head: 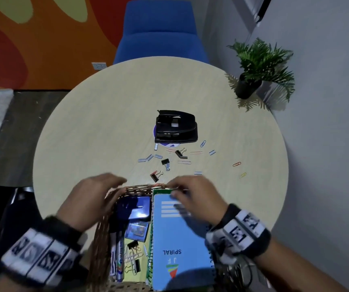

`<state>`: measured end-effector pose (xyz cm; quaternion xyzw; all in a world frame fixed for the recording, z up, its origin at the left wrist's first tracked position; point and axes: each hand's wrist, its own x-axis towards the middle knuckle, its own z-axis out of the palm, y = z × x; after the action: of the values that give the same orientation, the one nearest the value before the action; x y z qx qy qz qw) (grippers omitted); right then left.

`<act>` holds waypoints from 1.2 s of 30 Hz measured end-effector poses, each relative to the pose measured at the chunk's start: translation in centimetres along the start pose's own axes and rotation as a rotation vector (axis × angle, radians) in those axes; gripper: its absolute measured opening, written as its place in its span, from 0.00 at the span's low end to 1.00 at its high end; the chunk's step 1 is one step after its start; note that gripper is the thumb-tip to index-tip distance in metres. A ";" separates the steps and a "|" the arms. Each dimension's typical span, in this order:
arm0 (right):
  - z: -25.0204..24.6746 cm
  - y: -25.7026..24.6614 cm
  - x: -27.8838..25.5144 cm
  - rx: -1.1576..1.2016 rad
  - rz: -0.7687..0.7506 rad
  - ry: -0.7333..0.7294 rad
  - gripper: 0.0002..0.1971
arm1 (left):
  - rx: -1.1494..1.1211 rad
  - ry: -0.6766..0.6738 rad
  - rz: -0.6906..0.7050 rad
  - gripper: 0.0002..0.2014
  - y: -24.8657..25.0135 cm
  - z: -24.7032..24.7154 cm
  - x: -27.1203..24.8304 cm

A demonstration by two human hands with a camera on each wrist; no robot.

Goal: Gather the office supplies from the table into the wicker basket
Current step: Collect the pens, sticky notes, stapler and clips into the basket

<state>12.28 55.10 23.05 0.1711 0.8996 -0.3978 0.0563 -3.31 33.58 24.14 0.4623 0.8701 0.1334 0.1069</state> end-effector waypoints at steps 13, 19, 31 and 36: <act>-1.4 13.6 3.2 -0.486 -0.193 -0.227 0.19 | 0.557 -0.414 0.856 0.18 -3.1 7.3 15.4; -0.8 13.6 4.5 -0.448 -0.211 -0.267 0.19 | 0.442 -0.612 0.703 0.13 -1.1 10.0 15.8; -1.2 13.9 5.2 -0.161 -0.024 0.061 0.07 | 0.081 -0.133 0.450 0.10 -1.6 6.7 14.6; -4.0 11.5 4.0 0.055 -0.041 0.228 0.02 | -0.275 0.020 0.203 0.16 -3.3 2.6 10.2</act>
<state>12.77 66.22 16.80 0.1979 0.8923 -0.4013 -0.0591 -10.71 40.67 19.97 0.5275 0.7935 0.2658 0.1462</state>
